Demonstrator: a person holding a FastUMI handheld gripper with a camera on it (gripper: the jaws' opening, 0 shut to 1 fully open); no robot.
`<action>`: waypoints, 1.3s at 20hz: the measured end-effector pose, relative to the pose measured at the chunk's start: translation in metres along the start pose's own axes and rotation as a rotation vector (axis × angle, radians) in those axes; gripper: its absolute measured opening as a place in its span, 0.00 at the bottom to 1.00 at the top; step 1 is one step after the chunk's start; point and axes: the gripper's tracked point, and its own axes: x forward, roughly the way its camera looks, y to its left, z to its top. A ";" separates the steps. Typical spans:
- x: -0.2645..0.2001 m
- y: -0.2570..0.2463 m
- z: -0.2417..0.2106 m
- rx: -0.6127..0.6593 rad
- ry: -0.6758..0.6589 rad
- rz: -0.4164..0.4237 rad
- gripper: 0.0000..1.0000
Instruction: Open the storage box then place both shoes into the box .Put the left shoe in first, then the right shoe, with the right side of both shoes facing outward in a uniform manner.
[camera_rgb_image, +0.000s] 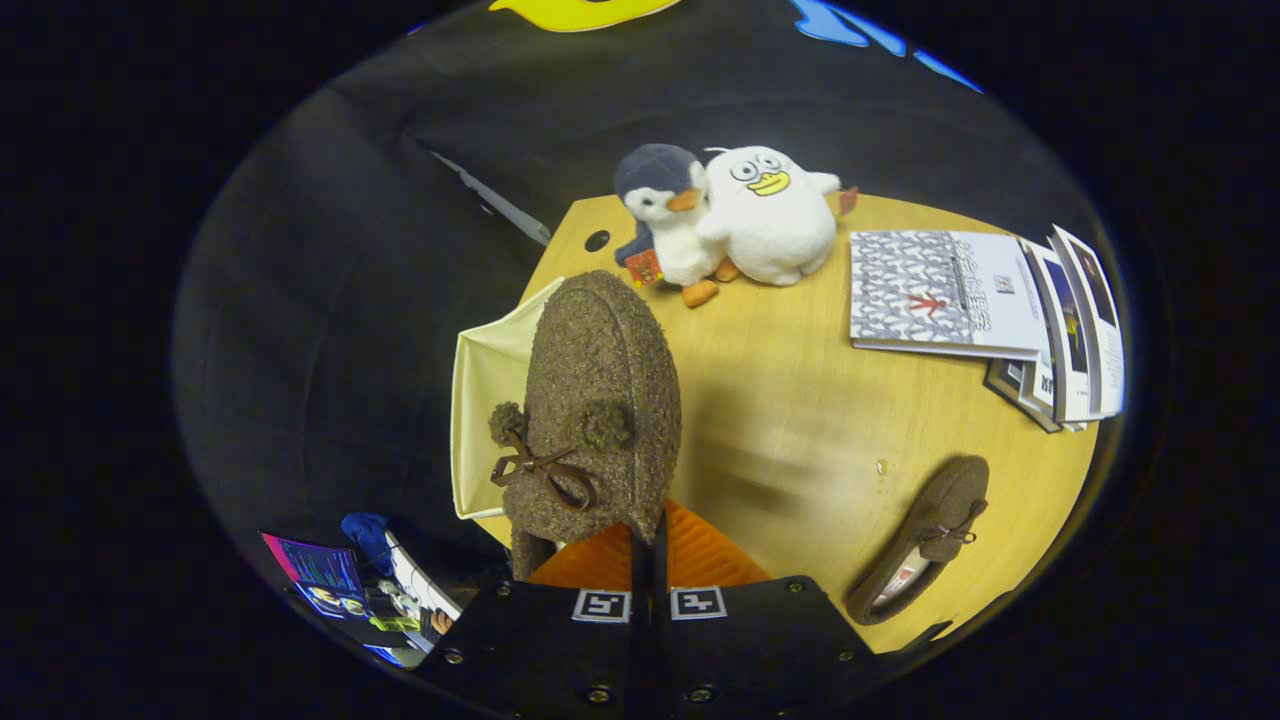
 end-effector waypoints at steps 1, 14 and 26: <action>0.003 0.011 0.010 -0.035 -0.001 0.007 0.01; 0.124 0.108 0.059 -0.461 0.189 -0.034 0.00; 0.228 0.086 0.002 -0.551 0.399 -0.218 0.01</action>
